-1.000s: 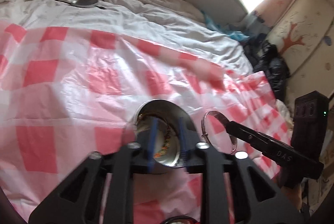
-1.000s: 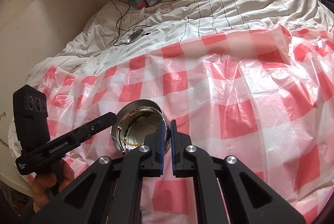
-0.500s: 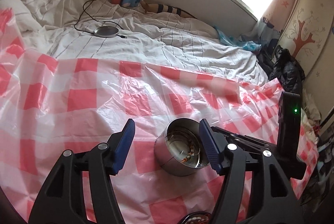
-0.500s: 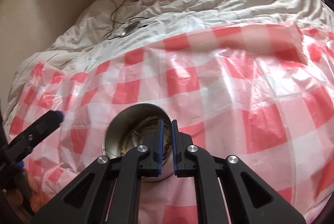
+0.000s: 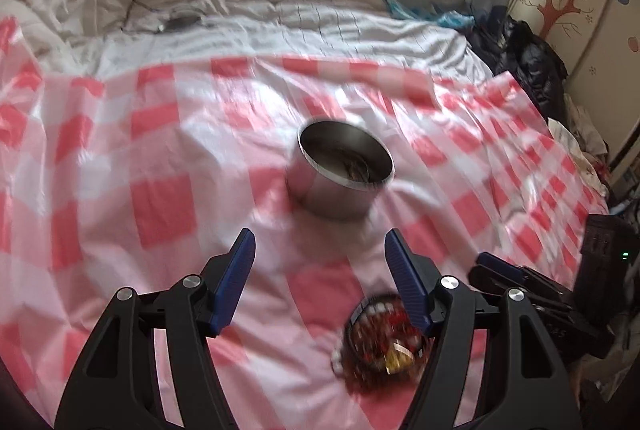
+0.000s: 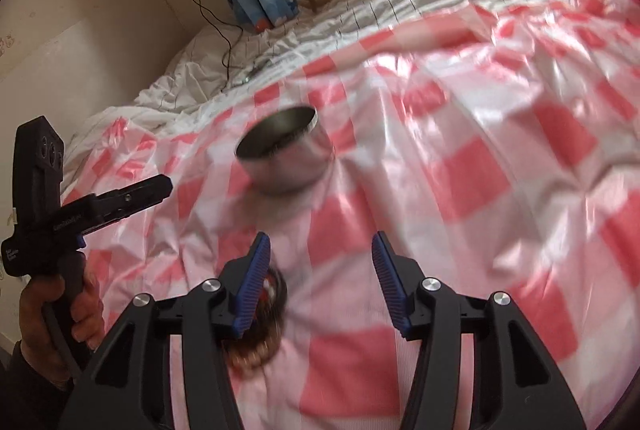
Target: Organize jewelry
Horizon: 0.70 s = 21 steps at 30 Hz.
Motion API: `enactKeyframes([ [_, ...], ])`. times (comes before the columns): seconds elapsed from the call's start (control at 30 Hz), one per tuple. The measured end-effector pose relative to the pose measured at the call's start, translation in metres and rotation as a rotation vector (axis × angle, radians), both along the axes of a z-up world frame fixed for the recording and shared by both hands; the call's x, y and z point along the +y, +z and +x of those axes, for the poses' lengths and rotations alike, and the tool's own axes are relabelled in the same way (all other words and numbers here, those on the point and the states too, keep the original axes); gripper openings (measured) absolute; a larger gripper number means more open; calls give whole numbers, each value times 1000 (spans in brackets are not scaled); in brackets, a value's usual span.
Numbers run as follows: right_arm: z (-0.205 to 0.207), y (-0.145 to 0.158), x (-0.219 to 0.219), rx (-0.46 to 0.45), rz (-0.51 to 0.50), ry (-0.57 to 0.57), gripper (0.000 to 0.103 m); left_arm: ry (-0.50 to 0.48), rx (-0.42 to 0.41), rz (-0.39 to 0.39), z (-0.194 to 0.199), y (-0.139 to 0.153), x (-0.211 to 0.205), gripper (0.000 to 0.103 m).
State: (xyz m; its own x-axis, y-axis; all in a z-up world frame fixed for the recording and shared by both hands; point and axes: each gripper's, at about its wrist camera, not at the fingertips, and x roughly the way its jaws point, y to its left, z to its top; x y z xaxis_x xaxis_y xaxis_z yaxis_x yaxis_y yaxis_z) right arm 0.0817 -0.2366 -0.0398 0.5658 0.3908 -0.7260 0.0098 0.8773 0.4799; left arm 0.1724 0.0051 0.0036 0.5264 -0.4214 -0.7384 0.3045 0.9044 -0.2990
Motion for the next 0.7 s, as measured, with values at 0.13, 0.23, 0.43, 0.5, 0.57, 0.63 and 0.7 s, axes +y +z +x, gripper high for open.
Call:
enactKeyframes([
  [0.13, -6, 1, -1, -7, 43, 17, 53, -17, 72, -67, -17, -17, 3, 64],
  [0.23, -10, 9, 16, -31, 43, 100, 53, -7, 70, -62, -24, -18, 4, 65],
  [0.43, -14, 19, 29, -48, 7, 117, 67, -45, 90, -103, -16, -25, -3, 67],
  [0.5, -16, 16, 15, -39, 28, 42, 78, -91, 91, -86, -15, -28, -17, 67],
  [0.57, -17, 9, 0, -17, 80, -12, 78, -140, 76, -51, -17, -30, -33, 67],
  [0.63, -18, 3, -9, 8, 112, -47, 78, -172, 55, -4, -21, -29, -46, 67],
  [0.7, -16, -1, -13, 23, 130, -55, 78, -201, 34, 49, -25, -31, -58, 67],
])
